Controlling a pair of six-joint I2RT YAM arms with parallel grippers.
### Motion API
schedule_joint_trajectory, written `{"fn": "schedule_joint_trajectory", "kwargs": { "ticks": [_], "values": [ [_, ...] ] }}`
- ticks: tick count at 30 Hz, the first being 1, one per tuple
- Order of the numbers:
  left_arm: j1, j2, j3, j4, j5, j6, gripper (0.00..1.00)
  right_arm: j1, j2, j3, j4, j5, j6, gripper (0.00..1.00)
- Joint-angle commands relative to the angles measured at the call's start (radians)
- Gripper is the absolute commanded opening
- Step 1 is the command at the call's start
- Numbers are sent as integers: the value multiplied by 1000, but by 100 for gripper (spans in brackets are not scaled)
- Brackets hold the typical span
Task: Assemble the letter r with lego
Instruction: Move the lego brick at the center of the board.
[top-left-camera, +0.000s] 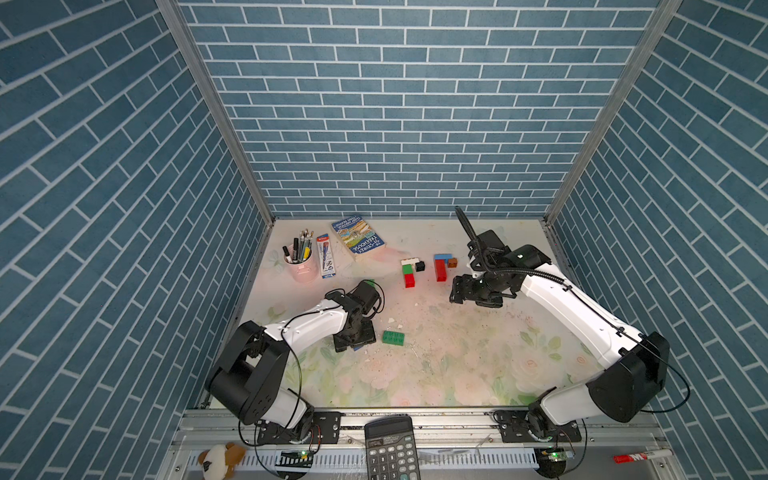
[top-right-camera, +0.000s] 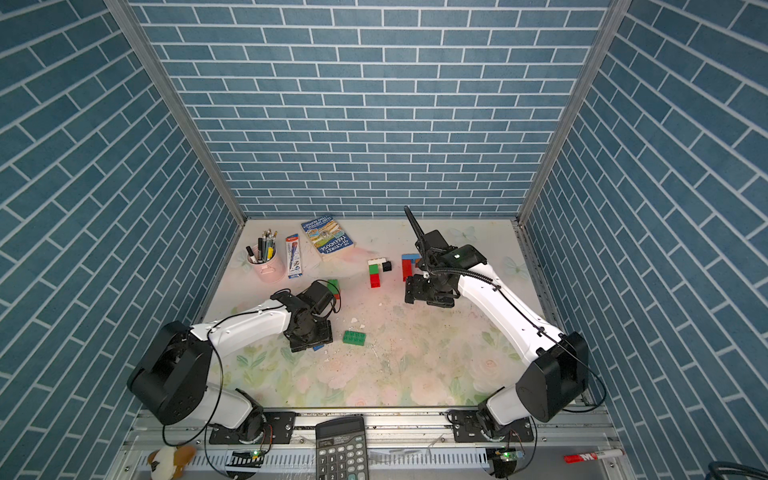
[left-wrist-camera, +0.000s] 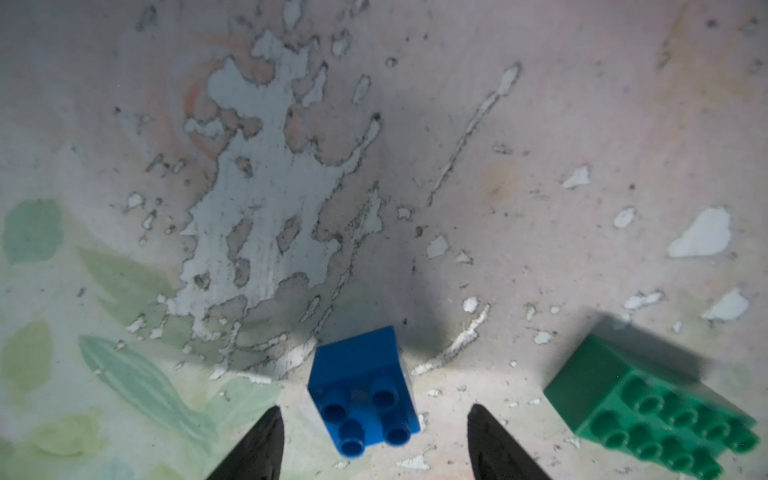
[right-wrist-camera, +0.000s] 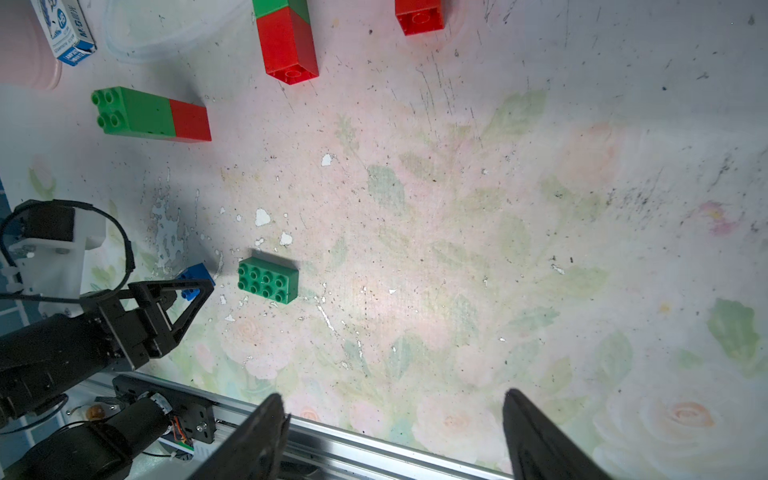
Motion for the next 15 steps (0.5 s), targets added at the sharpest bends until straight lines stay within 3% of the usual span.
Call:
{"fn": "schedule_joint_trajectory", "kwargs": {
  "ticks": [1, 8, 15],
  "values": [
    [-12, 28, 47, -42, -55, -50, 67, -46, -52, -7, -35, -5, -57, 82],
    [-28, 73, 83, -89, -67, -64, 51, -145, -104, -57, -39, -47, -104, 82],
    [-53, 72, 74, -107, -81, -92, 51, -182, -123, -79, -46, -66, -127, 82]
  ]
}}
